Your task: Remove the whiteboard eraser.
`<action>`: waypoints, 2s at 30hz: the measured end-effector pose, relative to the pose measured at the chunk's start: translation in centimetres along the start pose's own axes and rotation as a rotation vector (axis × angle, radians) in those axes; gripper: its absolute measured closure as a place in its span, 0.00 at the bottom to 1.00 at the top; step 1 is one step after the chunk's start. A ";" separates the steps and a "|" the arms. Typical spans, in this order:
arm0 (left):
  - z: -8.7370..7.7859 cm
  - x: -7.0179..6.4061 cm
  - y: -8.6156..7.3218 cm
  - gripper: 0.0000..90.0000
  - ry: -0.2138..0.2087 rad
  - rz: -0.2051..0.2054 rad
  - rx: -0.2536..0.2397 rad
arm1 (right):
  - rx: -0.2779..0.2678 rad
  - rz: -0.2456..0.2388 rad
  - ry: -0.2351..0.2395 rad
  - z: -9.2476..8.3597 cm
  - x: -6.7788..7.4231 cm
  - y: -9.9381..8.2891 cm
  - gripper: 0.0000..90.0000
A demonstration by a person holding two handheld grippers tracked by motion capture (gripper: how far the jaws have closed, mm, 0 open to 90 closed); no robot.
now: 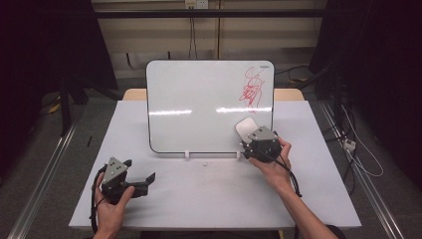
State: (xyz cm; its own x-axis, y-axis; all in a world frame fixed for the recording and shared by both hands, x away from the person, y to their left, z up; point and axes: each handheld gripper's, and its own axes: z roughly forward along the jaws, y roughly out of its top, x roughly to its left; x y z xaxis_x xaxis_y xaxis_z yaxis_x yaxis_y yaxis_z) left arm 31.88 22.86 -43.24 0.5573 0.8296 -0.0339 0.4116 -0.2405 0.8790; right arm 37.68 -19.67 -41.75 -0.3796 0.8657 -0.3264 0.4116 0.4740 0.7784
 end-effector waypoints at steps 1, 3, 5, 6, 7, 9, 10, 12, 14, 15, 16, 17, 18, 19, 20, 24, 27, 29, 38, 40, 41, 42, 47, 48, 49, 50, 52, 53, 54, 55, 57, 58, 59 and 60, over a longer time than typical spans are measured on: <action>0.0 0.0 0.0 0.06 0.001 -0.003 -0.001 | -0.001 0.001 0.006 0.0 -0.1 0.0 0.34; 0.0 0.1 0.0 0.06 0.000 -0.008 -0.001 | -0.002 0.006 0.012 -0.1 -0.2 0.0 0.35; 0.0 0.1 0.0 0.06 0.002 -0.007 -0.002 | -0.003 0.011 0.015 -0.1 -0.2 0.0 0.35; 0.0 0.0 0.0 0.06 0.000 -0.009 -0.002 | -0.003 0.011 0.015 -0.1 -0.2 0.0 0.35; 0.0 0.0 0.0 0.06 0.000 -0.006 -0.002 | -0.007 0.025 0.029 -0.2 -0.4 -0.1 0.35; 0.0 0.0 0.0 0.06 0.001 -0.002 0.001 | -0.011 0.039 0.045 -0.3 -0.6 -0.1 0.35; 0.0 0.0 0.0 0.06 0.002 -0.003 0.000 | -0.013 0.048 0.054 -0.3 -0.7 -0.1 0.35; 0.0 0.0 0.0 0.06 0.002 -0.008 0.001 | -0.016 0.066 0.070 -0.3 -0.9 -0.1 0.35; 0.0 0.1 0.0 0.06 0.005 -0.008 0.000 | -0.023 0.067 0.075 -0.5 -1.0 0.0 0.35; 0.0 0.1 0.0 0.06 0.005 -0.008 0.000 | -0.030 0.069 0.083 -0.7 -1.0 0.1 0.35; -0.1 0.1 0.0 0.06 0.003 -0.008 0.002 | -0.038 0.069 0.085 -0.8 -0.9 0.2 0.35; 0.0 0.1 0.0 0.06 0.004 -0.009 0.000 | -0.038 0.069 0.085 -0.8 -0.9 0.2 0.35; 0.0 0.1 0.0 0.06 0.004 -0.009 0.000 | -0.049 0.054 0.088 -1.2 -0.7 0.5 0.35; -0.1 0.0 0.0 0.06 0.007 -0.009 0.002 | -0.055 0.053 0.087 -1.3 -0.7 0.5 0.35; -0.1 0.0 0.0 0.06 0.007 -0.008 0.002 | -0.059 0.049 0.092 -1.4 -0.6 0.6 0.35; -0.1 0.1 -0.1 0.06 0.007 -0.011 0.004 | -0.068 0.052 0.090 -1.8 -0.7 0.5 0.35; -0.1 0.2 -0.2 0.06 0.006 -0.014 0.007 | -0.085 0.052 0.081 -2.0 -1.0 0.6 0.35; -0.1 0.3 -0.3 0.06 0.005 -0.015 0.007 | -0.090 0.055 0.079 -2.1 -1.0 0.6 0.35; -0.4 0.4 -0.3 0.06 0.011 -0.025 0.001 | -0.129 0.061 0.068 -2.5 -1.3 0.9 0.35; -0.4 0.4 -0.3 0.06 0.011 -0.027 0.004 | -0.137 0.065 0.065 -2.7 -1.4 1.0 0.35; -0.3 0.5 -0.3 0.06 0.012 -0.024 0.006 | -0.143 0.066 0.061 -2.8 -1.5 1.1 0.35; -0.3 0.5 -0.3 0.06 0.012 -0.024 0.007 | -0.143 0.066 0.061 -2.8 -1.5 1.1 0.35; -0.4 0.2 -0.2 0.06 0.011 -0.017 0.006 | -0.168 0.064 0.049 -3.2 -2.0 1.4 0.35; -0.4 0.2 -0.2 0.06 0.011 -0.018 0.005 | -0.168 0.064 0.049 -3.2 -2.0 1.4 0.35; -0.4 0.2 -0.2 0.06 0.011 -0.018 0.005 | -0.170 0.053 0.043 -3.4 -2.0 1.4 0.35; -0.4 0.2 -0.2 0.06 0.012 -0.018 0.004 | -0.170 0.053 0.043 -3.4 -2.0 1.5 0.35; -0.3 0.2 -0.2 0.06 0.014 -0.019 0.004 | -0.172 0.051 0.040 -3.4 -2.0 1.6 0.35; -0.3 0.2 -0.2 0.06 0.012 -0.018 0.005 | -0.175 0.050 0.040 -3.5 -2.1 1.6 0.35; -0.3 0.2 -0.2 0.06 0.012 -0.018 0.005 | -0.176 0.053 0.042 -3.5 -2.1 1.6 0.35; -0.3 0.2 -0.2 0.06 0.013 -0.016 0.005 | -0.176 0.053 0.042 -3.5 -2.1 1.6 0.35; -0.3 0.2 -0.2 0.06 0.013 -0.017 0.004 | -0.182 0.052 0.041 -3.6 -2.1 1.8 0.35; -0.3 0.2 -0.2 0.06 0.012 -0.020 0.003 | -0.187 0.050 0.043 -3.6 -2.2 1.9 0.35; -0.3 0.2 -0.2 0.06 0.013 -0.018 0.004 | -0.187 0.050 0.043 -3.6 -2.2 1.9 0.35; -0.4 0.2 -0.2 0.06 0.013 -0.018 0.005 | -0.190 0.051 0.042 -3.7 -2.2 2.0 0.35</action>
State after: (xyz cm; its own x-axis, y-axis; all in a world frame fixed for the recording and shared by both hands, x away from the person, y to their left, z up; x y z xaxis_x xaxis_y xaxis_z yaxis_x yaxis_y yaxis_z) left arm 31.65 23.26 -43.27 0.5404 0.8403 -0.0433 0.4248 -0.2280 0.8761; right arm 36.31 -21.22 -37.51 -0.3979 0.8783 -0.2651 0.2688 0.3878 0.8817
